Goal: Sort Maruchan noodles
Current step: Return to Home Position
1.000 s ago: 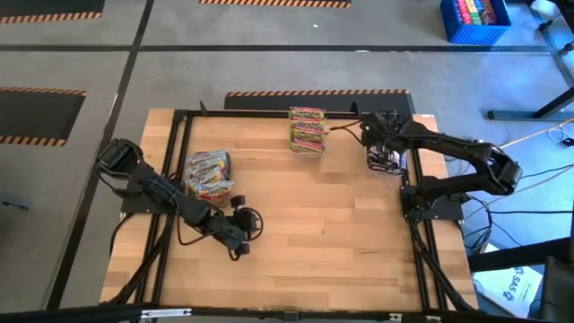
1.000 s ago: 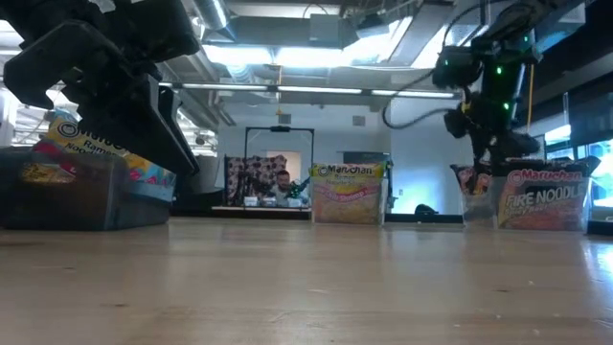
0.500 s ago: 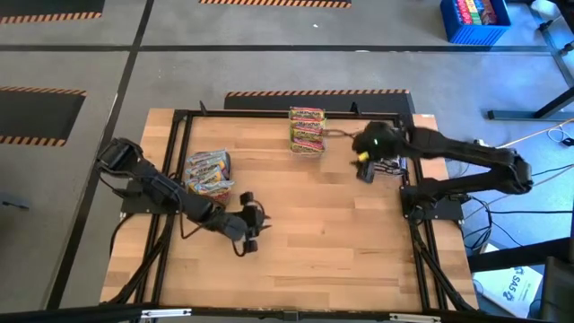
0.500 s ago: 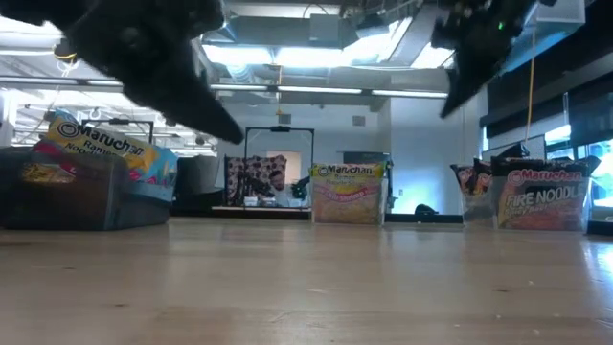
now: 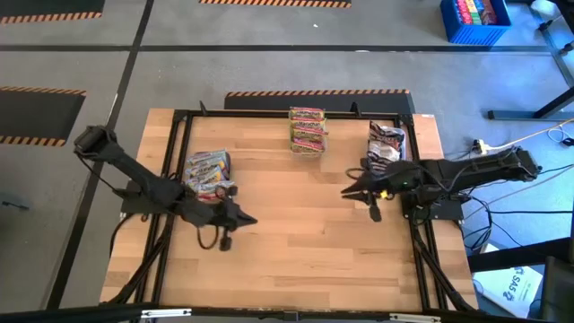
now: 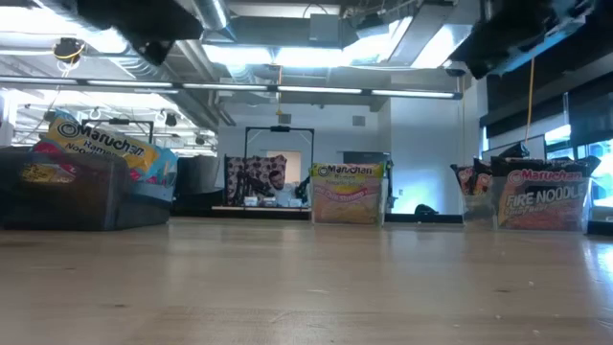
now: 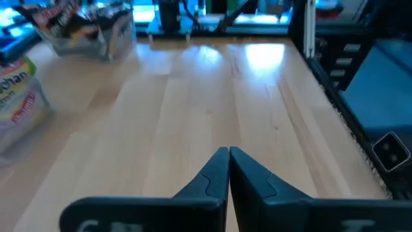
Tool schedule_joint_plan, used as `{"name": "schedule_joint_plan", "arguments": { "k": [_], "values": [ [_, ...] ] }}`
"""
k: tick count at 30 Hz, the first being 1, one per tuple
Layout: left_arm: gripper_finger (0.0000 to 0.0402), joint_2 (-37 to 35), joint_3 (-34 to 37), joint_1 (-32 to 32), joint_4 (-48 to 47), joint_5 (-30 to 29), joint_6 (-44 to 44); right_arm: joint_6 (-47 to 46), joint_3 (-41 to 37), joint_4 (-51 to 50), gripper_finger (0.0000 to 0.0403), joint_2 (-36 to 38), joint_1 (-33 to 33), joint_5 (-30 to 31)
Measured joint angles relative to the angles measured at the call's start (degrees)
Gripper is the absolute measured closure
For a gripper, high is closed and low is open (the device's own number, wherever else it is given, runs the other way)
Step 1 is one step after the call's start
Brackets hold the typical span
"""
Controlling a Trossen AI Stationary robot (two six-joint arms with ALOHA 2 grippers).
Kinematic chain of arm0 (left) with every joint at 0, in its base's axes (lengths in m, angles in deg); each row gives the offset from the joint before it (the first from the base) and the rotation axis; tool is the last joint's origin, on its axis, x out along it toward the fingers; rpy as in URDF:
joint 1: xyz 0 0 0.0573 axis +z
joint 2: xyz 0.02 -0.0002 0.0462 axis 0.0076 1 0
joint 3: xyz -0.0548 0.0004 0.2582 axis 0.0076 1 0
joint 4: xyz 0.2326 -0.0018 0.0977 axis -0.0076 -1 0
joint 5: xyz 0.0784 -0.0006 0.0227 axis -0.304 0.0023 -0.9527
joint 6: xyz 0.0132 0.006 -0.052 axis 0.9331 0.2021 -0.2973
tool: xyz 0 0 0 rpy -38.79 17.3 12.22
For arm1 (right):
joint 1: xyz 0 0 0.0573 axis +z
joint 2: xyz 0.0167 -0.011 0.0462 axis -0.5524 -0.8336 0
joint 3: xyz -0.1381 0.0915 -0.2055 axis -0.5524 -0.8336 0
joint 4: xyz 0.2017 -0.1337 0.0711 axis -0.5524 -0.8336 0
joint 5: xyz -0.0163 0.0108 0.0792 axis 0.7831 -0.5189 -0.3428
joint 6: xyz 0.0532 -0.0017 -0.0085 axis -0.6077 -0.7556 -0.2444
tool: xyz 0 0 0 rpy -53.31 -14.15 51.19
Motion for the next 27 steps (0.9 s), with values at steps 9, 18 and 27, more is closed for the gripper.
{"name": "schedule_joint_plan", "arguments": {
  "k": [9, 18, 27],
  "values": [
    [0.04, -19.31, 18.19, 11.5, 12.82, 11.02, 3.9, -4.49, -14.9, 15.24, 0.0397, 15.1, 0.83, 0.13],
    [0.0399, -36.74, 28.02, 17.96, 14.06, 9.8, 5.01, -9.68, -25.44, 21.46, 0.0392, 25.75, 0.82, 1.65],
    [0.0397, -49.13, 35.57, 18.6, 12.98, 7.36, 5.02, -10.48, -31.32, 23.05, 0.0393, 33.93, 0.77, 4.99]
  ]
}}
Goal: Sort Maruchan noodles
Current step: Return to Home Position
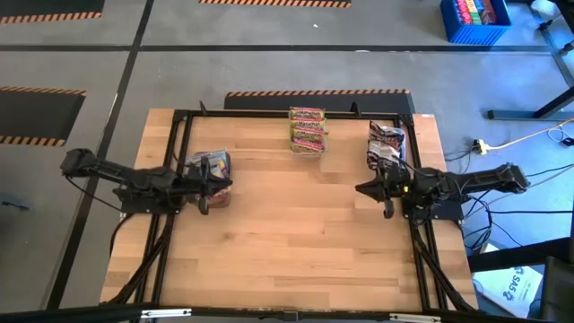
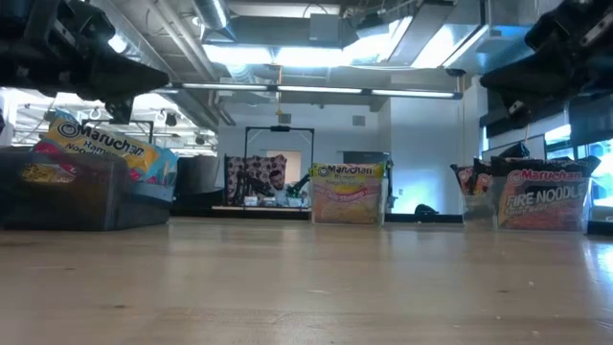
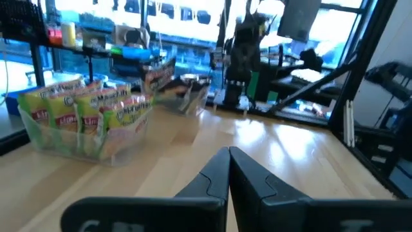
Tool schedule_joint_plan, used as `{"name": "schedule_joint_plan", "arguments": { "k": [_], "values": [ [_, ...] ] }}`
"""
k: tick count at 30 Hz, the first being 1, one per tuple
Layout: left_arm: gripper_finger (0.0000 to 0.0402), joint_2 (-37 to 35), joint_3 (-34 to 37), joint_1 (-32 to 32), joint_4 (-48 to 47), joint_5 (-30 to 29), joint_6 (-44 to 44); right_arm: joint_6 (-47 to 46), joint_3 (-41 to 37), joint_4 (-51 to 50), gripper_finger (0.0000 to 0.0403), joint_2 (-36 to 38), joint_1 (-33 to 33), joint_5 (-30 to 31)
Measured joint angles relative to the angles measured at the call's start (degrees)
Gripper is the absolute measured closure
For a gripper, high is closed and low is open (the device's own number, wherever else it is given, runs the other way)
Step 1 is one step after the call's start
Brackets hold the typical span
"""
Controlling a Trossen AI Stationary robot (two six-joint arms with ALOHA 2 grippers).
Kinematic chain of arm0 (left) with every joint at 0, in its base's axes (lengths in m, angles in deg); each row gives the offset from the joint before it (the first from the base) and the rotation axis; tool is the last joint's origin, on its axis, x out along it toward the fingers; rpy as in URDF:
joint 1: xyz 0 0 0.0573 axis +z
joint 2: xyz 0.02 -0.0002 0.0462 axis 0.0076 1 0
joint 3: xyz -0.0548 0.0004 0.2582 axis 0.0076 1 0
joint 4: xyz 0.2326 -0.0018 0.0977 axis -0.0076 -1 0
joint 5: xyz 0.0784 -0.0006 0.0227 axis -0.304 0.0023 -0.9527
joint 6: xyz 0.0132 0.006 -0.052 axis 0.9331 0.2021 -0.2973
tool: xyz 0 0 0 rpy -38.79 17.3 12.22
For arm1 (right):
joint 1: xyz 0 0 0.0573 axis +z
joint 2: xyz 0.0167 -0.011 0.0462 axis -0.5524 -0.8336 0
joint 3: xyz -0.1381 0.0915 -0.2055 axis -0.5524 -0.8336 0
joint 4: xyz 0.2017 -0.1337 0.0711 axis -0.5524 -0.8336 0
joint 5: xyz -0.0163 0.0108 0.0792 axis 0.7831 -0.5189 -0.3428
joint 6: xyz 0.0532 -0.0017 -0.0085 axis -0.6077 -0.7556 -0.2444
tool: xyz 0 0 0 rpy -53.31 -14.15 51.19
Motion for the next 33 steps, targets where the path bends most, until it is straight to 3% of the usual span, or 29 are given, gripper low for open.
{"name": "schedule_joint_plan", "arguments": {
  "k": [4, 10, 15, 22, 33],
  "values": [
    [0.0398, -3.87, -0.02, -0.07, -0.54, -0.04, 1.27, -0.2, -2.2, -0.03, 0.0393, 4.04, 0.02, -0.99],
    [0.0399, -8.67, -0.02, -0.09, -3.12, -1.14, 5.52, -1.0, -5.06, -2.78, 0.0393, 11.32, 0.01, 4.1],
    [0.0392, -11.89, -0.02, -0.11, -8.86, -1.7, 4.37, 0.0, -4.98, -2.96, 0.0393, 14.67, 0.02, 4.48],
    [0.0396, -16.9, -0.02, -0.11, -14.24, -9.4, 1.04, -2.97, -4.96, -3.1, 0.0393, 14.28, 0.0, 4.3],
    [0.0394, -18.03, -0.07, -0.11, -15.47, -7.52, 1.29, -2.95, -4.96, -3.12, 0.0393, 14.3, 0.0, 4.18]
  ]
}}
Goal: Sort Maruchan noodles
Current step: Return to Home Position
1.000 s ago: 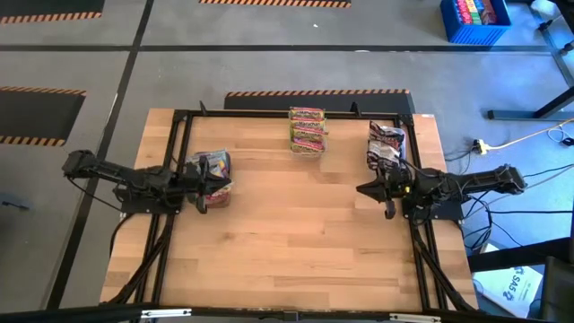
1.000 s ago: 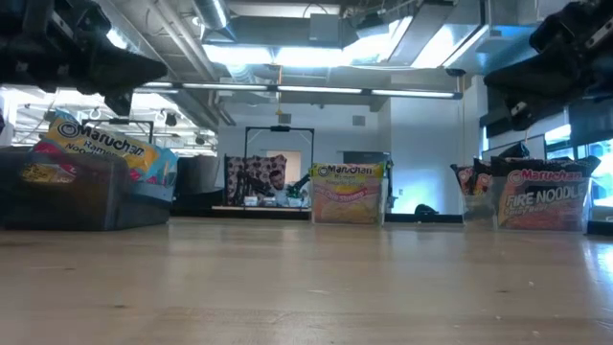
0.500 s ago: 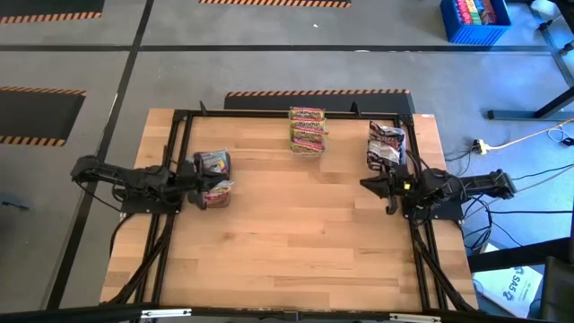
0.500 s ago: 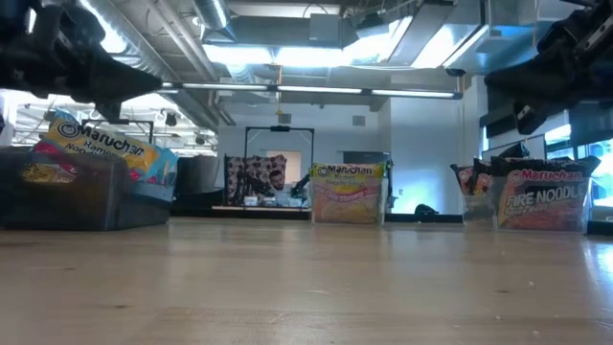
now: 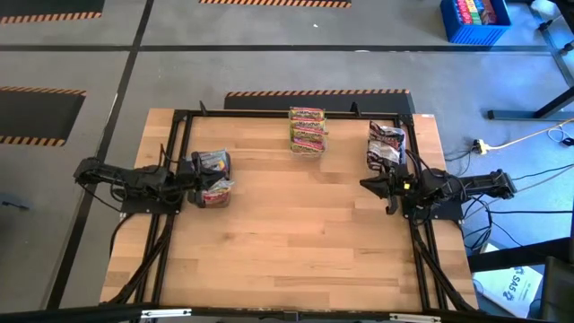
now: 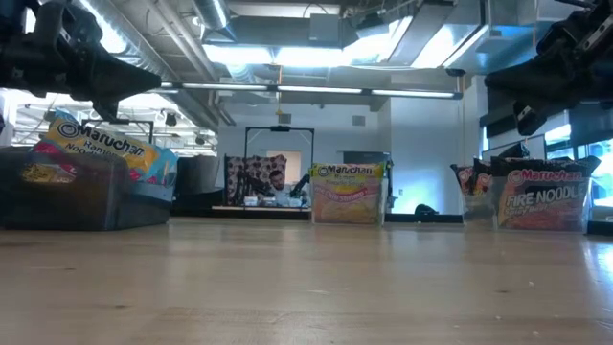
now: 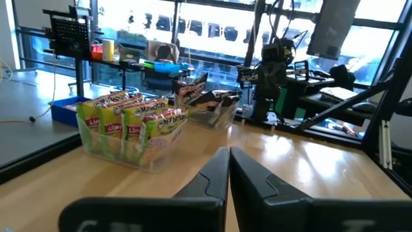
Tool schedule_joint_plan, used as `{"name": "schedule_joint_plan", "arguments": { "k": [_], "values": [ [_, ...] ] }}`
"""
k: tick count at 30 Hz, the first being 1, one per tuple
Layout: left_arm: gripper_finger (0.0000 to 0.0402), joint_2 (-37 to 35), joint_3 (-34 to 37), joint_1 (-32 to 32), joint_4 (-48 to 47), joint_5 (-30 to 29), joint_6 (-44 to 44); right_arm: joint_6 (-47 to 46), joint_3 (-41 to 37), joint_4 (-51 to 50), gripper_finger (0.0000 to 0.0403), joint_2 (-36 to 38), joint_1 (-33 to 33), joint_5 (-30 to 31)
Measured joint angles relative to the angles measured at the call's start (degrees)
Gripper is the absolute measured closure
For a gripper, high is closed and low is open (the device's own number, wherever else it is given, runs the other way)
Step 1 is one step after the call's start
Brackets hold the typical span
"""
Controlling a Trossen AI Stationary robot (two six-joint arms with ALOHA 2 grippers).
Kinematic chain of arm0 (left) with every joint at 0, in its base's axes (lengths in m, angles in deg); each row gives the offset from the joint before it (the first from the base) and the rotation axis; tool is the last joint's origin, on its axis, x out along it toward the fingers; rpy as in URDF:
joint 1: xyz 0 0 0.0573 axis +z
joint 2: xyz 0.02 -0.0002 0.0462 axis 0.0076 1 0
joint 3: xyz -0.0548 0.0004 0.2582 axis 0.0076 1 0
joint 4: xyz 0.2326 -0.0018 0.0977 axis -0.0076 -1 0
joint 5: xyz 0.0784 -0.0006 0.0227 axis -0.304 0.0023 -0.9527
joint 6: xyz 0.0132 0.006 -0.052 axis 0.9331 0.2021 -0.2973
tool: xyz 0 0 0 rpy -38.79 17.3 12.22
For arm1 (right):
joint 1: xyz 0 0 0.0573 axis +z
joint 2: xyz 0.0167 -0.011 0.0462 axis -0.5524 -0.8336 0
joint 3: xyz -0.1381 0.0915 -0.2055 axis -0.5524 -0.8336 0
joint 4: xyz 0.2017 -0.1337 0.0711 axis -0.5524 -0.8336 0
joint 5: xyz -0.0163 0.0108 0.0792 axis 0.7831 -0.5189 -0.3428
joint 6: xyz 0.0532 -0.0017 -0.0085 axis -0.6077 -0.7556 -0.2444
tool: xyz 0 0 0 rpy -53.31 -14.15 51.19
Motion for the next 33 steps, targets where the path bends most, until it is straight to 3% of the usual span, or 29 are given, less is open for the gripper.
{"name": "schedule_joint_plan", "arguments": {
  "k": [33],
  "values": [
    [0.0393, 0.02, 0.0, 0.0, -0.02, -0.02, 0.17, 0.0, -0.02, -0.02, 0.0393, 0.0, 0.0, -0.04]
  ]
}}
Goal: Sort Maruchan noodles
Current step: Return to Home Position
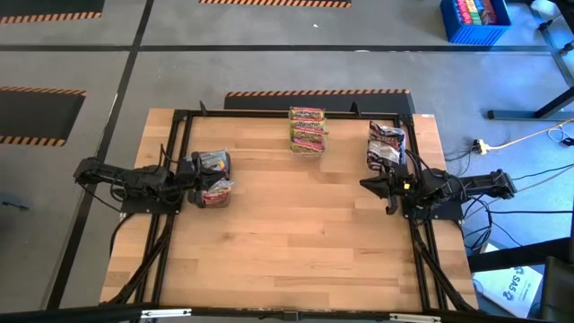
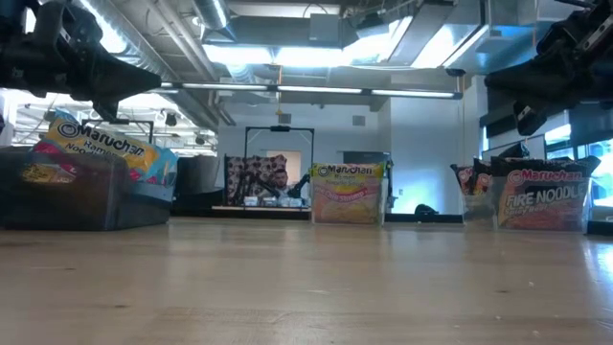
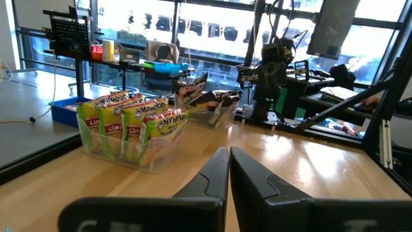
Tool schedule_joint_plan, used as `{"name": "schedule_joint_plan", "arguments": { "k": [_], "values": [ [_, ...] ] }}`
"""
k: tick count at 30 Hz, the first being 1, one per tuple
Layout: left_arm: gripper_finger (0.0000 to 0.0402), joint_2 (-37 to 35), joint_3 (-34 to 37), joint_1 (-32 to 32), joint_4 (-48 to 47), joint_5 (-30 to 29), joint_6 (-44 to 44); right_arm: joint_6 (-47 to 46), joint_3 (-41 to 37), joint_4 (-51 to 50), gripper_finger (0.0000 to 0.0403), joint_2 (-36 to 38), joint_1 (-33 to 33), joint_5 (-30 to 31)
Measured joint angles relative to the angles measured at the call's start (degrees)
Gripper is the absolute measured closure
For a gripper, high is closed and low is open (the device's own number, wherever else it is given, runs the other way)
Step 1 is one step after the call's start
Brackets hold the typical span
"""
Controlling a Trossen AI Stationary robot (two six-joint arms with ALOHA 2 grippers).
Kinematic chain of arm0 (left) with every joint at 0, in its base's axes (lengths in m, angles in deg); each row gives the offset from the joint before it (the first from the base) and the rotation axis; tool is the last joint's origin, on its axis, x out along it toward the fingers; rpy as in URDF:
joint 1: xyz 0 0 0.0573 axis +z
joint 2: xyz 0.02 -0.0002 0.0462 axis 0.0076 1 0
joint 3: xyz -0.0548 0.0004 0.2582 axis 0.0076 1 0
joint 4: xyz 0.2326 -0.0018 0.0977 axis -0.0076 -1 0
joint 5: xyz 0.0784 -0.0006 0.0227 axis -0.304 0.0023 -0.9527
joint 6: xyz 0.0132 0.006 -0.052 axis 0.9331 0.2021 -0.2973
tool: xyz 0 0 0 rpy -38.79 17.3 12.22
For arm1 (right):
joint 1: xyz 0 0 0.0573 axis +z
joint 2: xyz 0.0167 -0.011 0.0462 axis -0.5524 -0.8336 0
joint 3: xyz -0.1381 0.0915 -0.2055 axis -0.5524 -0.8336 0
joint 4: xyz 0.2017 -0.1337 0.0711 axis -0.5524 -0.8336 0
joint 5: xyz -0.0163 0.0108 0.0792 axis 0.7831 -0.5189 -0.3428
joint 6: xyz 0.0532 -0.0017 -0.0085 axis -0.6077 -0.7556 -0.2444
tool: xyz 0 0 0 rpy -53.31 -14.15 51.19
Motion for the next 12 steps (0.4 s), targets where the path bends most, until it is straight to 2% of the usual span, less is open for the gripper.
{"name": "schedule_joint_plan", "arguments": {
  "k": [12],
  "values": [
    [0.039, 0.0, 0.0, 0.0, 0.0, -0.02, 0.0, 0.0, -0.02, 0.0, 0.0393, 0.0, 0.0, 0.0]
  ]
}}
